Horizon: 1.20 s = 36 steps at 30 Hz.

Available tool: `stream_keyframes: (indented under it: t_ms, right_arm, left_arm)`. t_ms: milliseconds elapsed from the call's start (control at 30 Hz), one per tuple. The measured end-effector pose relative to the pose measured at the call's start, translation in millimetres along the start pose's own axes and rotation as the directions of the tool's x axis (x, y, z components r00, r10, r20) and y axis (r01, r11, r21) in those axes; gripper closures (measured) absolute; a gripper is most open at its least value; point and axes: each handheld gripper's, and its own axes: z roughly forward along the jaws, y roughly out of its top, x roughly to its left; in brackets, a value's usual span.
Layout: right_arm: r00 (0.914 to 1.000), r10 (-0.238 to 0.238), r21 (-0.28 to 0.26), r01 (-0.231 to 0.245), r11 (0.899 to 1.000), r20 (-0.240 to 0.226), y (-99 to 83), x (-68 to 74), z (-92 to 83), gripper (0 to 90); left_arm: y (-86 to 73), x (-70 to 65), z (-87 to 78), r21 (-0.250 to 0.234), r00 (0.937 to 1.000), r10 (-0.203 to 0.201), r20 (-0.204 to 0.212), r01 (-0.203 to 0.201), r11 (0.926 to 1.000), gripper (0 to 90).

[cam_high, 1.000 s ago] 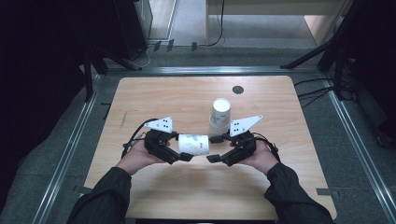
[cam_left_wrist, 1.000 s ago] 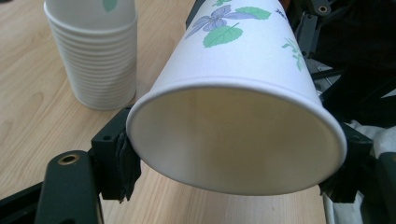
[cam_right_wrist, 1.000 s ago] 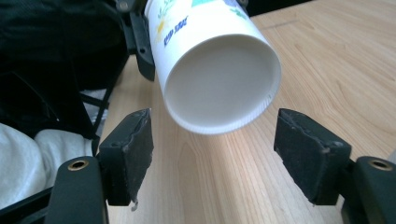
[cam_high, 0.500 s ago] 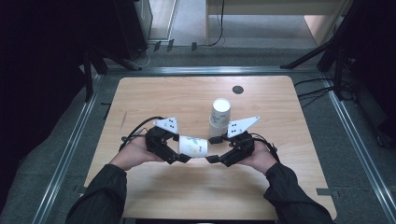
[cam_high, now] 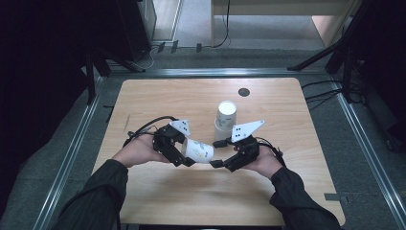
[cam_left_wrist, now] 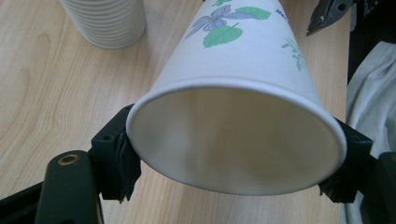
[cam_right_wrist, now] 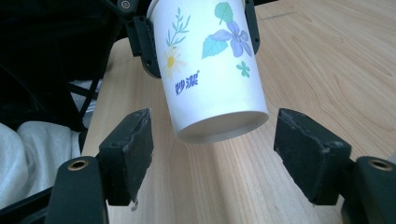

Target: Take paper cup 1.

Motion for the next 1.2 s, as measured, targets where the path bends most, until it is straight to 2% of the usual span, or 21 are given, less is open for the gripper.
stream_keyframes:
  t_ms: [133, 233, 433, 533, 633, 900, 1000, 1200]
  right_arm:
    - [0.9999, -0.007, 0.011, 0.006, 1.000, 0.011, -0.2, -0.5, 3.2, 28.6]
    - [0.9999, -0.006, 0.011, 0.006, 1.000, 0.010, 0.4, -0.4, 5.7, 28.7]
    - [0.9998, -0.018, 0.015, 0.018, 1.000, 0.009, 2.5, 1.2, 11.6, 28.7]
    - [0.9997, -0.022, 0.020, 0.021, 1.000, 0.011, 2.9, 1.8, 13.8, 28.6]
    - [0.9991, -0.034, 0.027, 0.033, 0.999, 0.026, 3.7, 1.8, 15.7, 28.6]
    - [0.9991, -0.039, 0.039, 0.038, 0.999, 0.017, 4.8, 2.9, 23.7, 28.7]
    - [0.9992, -0.036, 0.045, 0.036, 0.998, 0.017, 5.1, 3.2, 25.8, 28.7]
    - [0.9993, -0.037, 0.051, 0.036, 0.998, 0.012, 5.0, 3.3, 28.3, 29.9]
  left_arm:
    - [6.0, 1.1, 0.9, 0.068, 0.9998, 0.013, -0.015, -0.012, 0.9976, 22.4]
    - [12.8, -0.4, 1.4, 0.114, 0.9991, 0.030, -0.028, -0.027, 0.9931, 22.4]
    - [26.8, -3.9, 1.3, 0.170, 0.9978, 0.060, -0.028, -0.055, 0.9839, 22.4]
    - [31.8, -5.2, 1.9, 0.198, 0.9971, 0.070, -0.029, -0.063, 0.9782, 22.4]
    - [36.3, -5.4, 2.5, 0.240, 0.9952, 0.092, -0.034, -0.081, 0.9674, 22.4]
    - [44.7, -6.9, 5.1, 0.263, 0.9940, 0.109, -0.013, -0.102, 0.9594, 22.4]
    - [45.2, -7.8, 7.0, 0.257, 0.9946, 0.103, -0.009, -0.098, 0.9615, 22.4]
    - [45.4, -8.1, 7.8, 0.269, 0.9941, 0.108, -0.006, -0.103, 0.9577, 22.3]
